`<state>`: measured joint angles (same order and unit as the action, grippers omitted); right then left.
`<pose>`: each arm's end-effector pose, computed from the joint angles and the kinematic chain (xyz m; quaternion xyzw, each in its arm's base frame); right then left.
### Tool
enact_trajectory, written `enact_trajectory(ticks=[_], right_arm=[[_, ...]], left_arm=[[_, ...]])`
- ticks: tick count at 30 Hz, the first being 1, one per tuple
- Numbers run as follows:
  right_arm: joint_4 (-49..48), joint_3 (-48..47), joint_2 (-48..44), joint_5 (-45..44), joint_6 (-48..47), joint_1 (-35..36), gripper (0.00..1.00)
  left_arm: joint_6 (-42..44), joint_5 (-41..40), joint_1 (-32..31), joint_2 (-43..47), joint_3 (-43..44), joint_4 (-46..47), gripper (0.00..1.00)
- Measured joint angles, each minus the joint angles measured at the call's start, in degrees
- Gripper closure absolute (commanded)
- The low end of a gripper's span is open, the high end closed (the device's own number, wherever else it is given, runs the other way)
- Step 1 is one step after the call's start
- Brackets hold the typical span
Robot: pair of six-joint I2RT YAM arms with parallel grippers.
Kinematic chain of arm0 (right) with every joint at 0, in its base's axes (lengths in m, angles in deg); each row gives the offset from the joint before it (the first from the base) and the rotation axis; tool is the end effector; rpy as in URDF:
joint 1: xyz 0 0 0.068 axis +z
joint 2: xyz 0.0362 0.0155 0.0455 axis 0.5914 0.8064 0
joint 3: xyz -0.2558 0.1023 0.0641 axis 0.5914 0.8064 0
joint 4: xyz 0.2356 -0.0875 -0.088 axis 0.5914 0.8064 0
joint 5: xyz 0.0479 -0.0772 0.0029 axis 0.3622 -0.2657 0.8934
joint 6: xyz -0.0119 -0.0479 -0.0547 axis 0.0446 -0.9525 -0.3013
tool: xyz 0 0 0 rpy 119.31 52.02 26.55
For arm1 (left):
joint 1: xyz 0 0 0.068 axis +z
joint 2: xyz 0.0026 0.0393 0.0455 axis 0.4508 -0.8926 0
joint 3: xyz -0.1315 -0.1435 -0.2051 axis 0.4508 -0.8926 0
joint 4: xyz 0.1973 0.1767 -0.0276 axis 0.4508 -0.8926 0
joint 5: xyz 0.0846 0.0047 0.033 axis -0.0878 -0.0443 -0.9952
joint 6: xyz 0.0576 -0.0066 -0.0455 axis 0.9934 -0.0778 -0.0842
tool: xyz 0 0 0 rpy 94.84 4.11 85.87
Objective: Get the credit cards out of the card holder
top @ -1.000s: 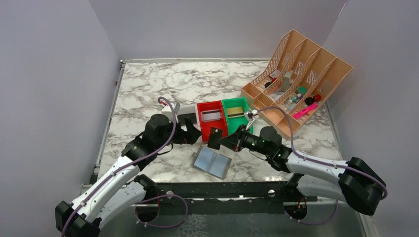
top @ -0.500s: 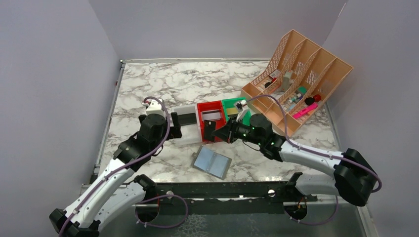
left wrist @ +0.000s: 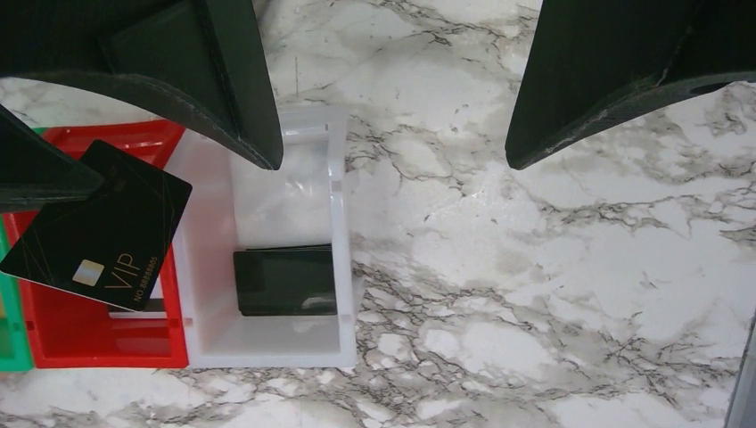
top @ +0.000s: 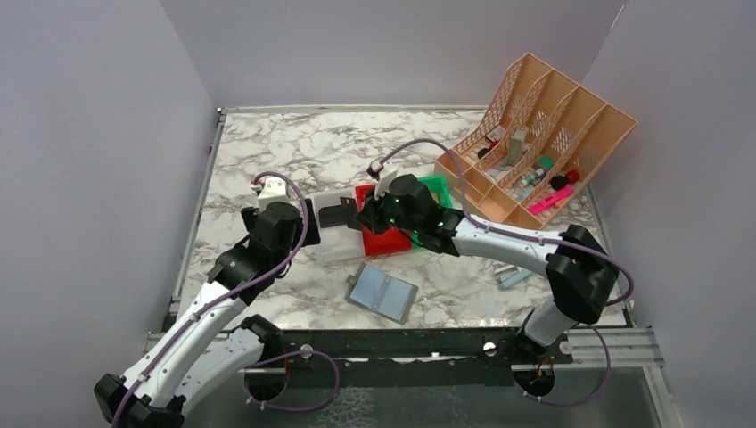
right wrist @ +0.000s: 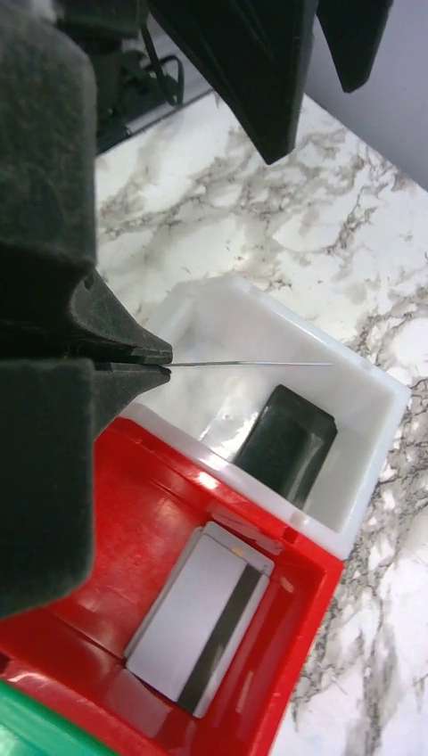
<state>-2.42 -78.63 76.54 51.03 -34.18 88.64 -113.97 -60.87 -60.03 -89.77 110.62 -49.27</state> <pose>0.2357 0.3114 0.2576 -0.2425 0.7935 0.3497 0.4350 0.1577 -0.0670 0.2885 -0.0599 0.8600 -0.0234 0.5062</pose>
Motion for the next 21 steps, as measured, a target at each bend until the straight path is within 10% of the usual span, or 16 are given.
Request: enact_trajectory(ticks=[21], right_arm=[[6.95,-20.15,20.83,-20.17,-19.26,6.10,0.98]], left_arm=[[0.17,1.62,13.70,5.70,-1.27,1.40,0.01]])
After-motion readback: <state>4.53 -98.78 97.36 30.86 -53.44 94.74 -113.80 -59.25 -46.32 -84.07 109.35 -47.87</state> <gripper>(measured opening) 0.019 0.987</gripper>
